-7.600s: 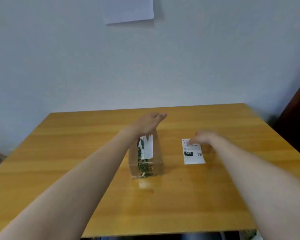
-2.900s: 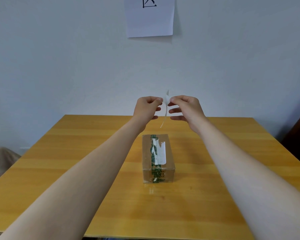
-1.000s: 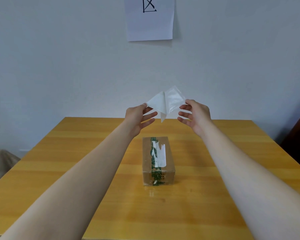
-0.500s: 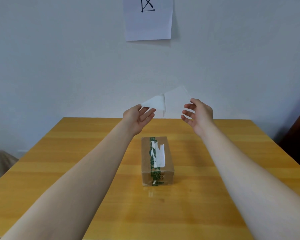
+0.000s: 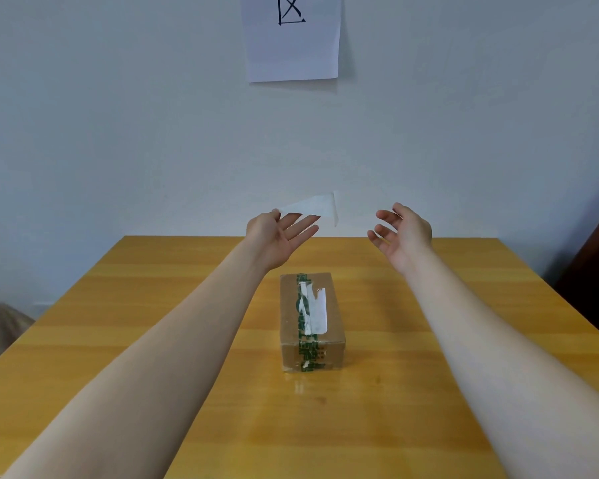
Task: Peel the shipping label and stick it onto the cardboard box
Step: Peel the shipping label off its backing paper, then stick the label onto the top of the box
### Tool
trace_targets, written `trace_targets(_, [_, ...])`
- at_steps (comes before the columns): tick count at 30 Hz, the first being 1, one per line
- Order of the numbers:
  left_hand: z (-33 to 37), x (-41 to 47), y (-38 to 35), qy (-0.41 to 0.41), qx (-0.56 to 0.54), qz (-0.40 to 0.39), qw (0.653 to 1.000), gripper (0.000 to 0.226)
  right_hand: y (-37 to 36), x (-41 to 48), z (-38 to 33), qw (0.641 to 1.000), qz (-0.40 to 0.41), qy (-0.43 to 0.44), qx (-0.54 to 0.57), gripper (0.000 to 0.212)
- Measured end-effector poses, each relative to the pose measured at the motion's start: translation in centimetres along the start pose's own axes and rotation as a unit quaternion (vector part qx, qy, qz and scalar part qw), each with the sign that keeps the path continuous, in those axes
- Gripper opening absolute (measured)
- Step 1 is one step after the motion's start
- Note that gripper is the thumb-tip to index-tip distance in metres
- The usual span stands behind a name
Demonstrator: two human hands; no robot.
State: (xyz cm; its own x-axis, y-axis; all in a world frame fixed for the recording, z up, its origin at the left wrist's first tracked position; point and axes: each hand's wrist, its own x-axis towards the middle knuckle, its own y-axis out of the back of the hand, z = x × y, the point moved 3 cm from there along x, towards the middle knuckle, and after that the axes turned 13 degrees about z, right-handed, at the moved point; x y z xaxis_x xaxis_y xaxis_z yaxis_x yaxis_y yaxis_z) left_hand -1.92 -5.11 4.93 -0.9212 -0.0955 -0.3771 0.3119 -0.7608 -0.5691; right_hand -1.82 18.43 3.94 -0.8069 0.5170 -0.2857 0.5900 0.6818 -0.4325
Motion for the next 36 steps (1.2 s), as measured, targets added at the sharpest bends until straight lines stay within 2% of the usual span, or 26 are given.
trace_targets(8, [0.3, -0.3, -0.4, 0.003, -0.058, -0.028, 0.998, 0.049, 0.4, 0.0, 0.1, 0.998, 0.026, -0.026, 0.049, 0.005])
trace_targets(13, [0.4, 0.0, -0.4, 0.003, -0.069, -0.025, 0.997, 0.050, 1.0, 0.3, 0.3, 0.997, 0.035, -0.036, 0.063, 0.014])
trace_targets(29, [0.4, -0.1, -0.2, -0.030, -0.021, 0.007, 0.999, 0.049, 3.9, 1.4, 1.4, 0.981, 0.136, -0.069, 0.123, 0.023])
trace_targets(34, [0.3, -0.2, 0.0, -0.039, 0.007, 0.005, 0.999, 0.045, 3.5, 1.3, 1.5, 0.983, 0.145, -0.070, 0.086, 0.013])
trace_targets(36, [0.2, -0.3, 0.0, -0.044, 0.029, 0.003, 0.999, 0.037, 2.5, 1.0, 1.4, 0.993, 0.104, -0.052, 0.034, 0.013])
